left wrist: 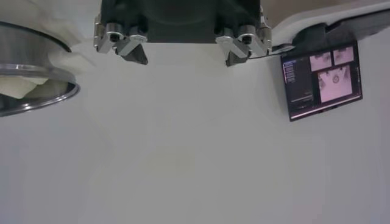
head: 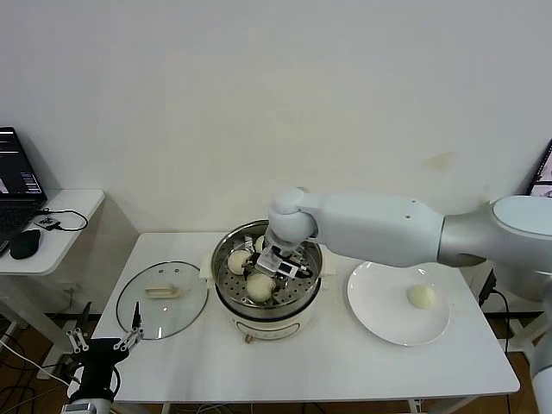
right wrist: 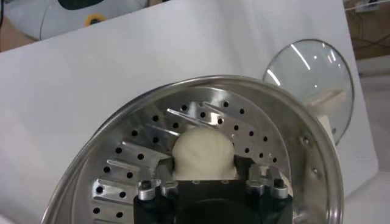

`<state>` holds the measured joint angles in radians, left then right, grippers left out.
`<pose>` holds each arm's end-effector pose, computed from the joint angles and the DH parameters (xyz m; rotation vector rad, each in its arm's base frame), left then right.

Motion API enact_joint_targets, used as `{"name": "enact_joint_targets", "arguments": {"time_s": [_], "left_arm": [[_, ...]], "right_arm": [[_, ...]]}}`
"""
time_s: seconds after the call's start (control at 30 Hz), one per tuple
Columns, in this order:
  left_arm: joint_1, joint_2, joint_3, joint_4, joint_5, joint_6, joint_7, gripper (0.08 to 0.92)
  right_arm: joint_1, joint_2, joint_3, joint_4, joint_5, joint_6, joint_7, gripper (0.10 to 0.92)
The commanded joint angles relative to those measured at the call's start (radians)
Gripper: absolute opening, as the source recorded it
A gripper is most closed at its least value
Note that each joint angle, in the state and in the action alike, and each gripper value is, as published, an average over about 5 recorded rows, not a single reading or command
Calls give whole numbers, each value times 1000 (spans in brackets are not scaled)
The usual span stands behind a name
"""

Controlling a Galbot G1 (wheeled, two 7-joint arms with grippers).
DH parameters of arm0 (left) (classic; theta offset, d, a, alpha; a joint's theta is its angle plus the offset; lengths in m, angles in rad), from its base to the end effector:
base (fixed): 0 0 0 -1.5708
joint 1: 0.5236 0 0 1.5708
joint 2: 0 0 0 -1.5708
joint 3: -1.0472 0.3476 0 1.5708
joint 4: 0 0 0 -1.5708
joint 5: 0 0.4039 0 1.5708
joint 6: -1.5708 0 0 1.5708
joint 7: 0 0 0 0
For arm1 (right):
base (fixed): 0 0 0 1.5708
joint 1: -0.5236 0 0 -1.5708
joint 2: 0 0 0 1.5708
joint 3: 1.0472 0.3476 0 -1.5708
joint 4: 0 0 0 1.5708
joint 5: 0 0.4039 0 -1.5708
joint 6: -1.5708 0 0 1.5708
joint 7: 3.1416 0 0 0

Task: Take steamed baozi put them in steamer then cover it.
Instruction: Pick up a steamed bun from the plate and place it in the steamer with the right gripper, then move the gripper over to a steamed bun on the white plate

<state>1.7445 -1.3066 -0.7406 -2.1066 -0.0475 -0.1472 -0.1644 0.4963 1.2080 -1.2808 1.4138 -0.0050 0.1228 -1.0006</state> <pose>0.1849 0.1091 -0.3075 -0.2603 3.0582 0.4498 0.5190 0.2171 -0.1066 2.0599 -0.7760 2.1727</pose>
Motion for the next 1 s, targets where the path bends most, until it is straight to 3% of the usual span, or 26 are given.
{"name": "enact_joint_targets", "arguments": {"time_s": [0.03, 0.5, 0.73, 1.0], "left_arm": [[-1, 13, -13, -3, -7, 1, 1, 823], [-30, 40, -11, 19, -9, 7, 6, 823], [-36, 46, -6, 31, -6, 7, 6, 823], [-36, 48, -7, 28, 6, 21, 10, 823]], "right_arm": [[70, -138, 42, 77, 70, -44, -4, 807], [77, -627, 106, 242, 115, -396, -68, 822], [-187, -805, 274, 205, -31, -405, -73, 823], [-544, -807, 568, 53, -159, -354, -72, 823]]}}
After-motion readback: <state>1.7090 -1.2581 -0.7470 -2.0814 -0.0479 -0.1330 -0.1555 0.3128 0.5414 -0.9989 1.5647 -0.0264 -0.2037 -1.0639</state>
